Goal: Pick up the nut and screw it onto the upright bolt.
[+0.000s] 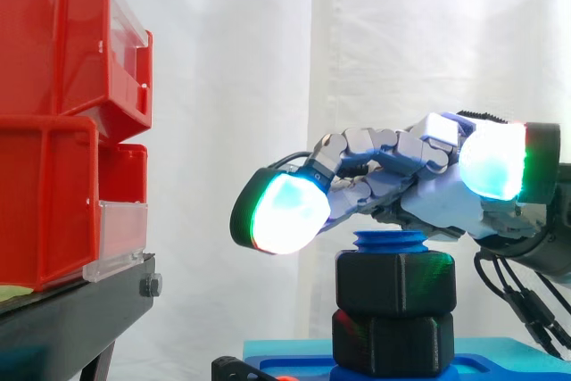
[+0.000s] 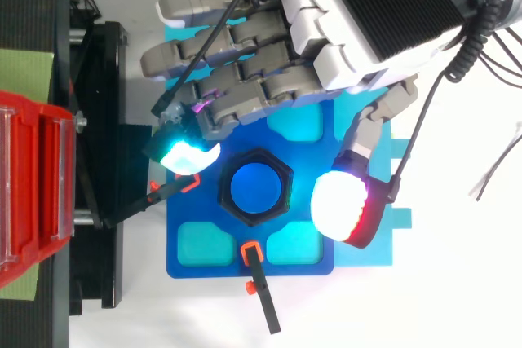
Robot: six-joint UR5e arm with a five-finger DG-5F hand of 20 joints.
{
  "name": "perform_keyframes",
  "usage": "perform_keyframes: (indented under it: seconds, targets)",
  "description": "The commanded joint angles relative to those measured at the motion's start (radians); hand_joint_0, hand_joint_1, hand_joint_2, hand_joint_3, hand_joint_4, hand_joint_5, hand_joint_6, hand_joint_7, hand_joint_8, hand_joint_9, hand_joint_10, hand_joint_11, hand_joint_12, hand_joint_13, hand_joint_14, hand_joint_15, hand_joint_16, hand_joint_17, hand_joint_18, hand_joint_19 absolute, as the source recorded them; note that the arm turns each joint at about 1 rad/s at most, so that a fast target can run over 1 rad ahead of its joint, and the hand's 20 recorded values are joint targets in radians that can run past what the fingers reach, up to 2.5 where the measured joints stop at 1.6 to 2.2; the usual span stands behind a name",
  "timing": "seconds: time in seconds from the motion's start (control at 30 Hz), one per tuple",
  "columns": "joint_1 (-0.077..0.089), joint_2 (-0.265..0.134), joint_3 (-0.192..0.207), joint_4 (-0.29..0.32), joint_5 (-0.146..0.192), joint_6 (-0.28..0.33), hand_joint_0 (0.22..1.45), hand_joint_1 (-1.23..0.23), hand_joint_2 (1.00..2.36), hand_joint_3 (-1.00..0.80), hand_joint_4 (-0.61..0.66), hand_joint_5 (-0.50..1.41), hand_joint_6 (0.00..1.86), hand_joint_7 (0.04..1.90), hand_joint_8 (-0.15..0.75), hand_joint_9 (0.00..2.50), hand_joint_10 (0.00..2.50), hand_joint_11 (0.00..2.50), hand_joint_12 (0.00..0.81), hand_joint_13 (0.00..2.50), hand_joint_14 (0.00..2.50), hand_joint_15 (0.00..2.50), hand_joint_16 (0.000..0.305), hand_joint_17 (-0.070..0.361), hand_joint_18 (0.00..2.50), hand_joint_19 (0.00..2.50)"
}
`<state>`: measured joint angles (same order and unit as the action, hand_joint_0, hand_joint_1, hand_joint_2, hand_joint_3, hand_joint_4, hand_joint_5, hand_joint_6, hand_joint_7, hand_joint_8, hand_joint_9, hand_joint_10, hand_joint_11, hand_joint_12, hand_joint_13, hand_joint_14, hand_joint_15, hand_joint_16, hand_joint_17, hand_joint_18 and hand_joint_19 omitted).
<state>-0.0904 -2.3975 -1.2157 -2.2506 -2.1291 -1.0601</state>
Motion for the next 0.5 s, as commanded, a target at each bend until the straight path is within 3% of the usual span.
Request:
perform_keyframes:
  seconds: [0.0, 0.47]
  targets:
    - [0.001, 0.000, -0.001, -0.017, 0.011, -0.001, 0.40, -0.09, 1.00, -0.50, 0.23, -0.18, 0.50, 0.73, 0.287, 0.51, 0.00, 0.00, 0.386, 0.37, 0.00, 0.00, 0.054, 0.121, 0.03, 0.00]
    - [0.003, 0.000, -0.005, -0.026, 0.011, -0.001, 0.42, -0.06, 1.00, -0.50, 0.29, -0.15, 0.50, 0.87, 0.301, 0.56, 0.00, 0.00, 0.384, 0.41, 0.00, 0.00, 0.051, 0.114, 0.07, 0.00]
